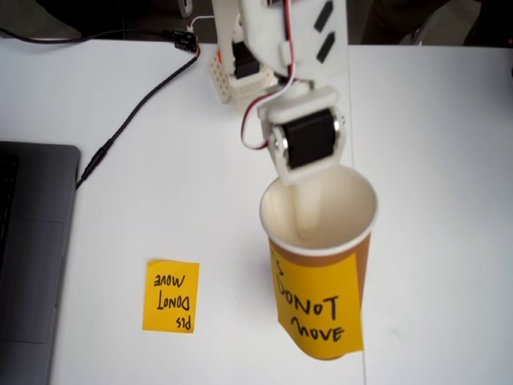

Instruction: Pickup cup and make a pile of cup.

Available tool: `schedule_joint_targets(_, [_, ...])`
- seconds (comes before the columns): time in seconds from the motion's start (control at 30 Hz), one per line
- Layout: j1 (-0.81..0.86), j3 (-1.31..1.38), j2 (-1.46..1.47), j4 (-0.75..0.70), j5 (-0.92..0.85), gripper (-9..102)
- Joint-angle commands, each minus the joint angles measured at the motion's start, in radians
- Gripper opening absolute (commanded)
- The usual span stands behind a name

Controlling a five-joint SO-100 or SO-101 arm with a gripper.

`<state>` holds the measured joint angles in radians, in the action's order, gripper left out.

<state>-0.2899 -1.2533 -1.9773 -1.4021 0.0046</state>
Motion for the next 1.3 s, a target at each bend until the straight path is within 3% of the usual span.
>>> schedule_joint_targets(0.0, [-0.005, 0.080, 0.006, 0.008, -0.003, -7])
schedule_joint_targets(0.57, [-0.005, 0.080, 0.057, 0.003, -0.005, -7])
schedule_joint_targets(0.87, [-0.091, 0.080, 0.057, -0.166, 0.011, -7])
schedule_joint_targets(1.27, [-0.104, 0.080, 0.057, -0.198, 0.011, -7])
